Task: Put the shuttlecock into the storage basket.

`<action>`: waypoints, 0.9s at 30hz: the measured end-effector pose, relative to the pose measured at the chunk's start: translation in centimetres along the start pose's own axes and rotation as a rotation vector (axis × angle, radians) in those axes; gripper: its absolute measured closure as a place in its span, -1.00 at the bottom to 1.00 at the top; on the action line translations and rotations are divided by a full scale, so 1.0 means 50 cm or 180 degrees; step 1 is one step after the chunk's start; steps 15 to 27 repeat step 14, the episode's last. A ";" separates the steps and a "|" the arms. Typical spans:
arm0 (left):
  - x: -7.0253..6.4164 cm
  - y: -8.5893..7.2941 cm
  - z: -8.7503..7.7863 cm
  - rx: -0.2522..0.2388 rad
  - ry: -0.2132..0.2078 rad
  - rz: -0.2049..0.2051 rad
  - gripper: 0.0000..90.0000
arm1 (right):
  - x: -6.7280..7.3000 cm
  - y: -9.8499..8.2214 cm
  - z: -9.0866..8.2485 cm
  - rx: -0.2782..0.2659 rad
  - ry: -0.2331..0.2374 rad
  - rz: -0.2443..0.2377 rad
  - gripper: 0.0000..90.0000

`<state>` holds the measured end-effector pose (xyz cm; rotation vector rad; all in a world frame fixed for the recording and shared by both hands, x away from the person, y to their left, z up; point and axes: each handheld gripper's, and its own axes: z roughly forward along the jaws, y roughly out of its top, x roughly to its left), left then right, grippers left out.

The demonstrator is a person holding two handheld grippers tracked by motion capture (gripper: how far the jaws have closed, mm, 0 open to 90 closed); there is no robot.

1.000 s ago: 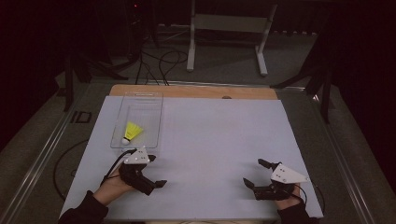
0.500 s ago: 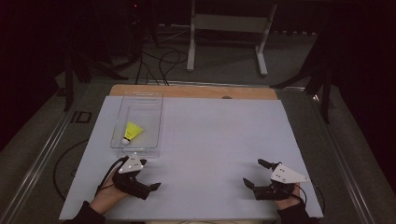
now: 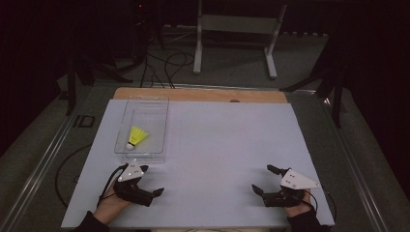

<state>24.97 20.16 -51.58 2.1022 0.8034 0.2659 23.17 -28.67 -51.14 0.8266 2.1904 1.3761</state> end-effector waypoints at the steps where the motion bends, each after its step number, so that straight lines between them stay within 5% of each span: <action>1: 0.000 0.000 0.000 -0.0007 -0.0014 -0.0005 -1.00 | 0.000 0.000 0.000 0.0000 0.0000 0.0000 -0.76; 27: -0.001 0.000 0.000 -0.0072 -0.0056 -0.0011 -1.00 | 0.001 0.000 0.002 0.0027 -0.0004 -0.0015 -0.76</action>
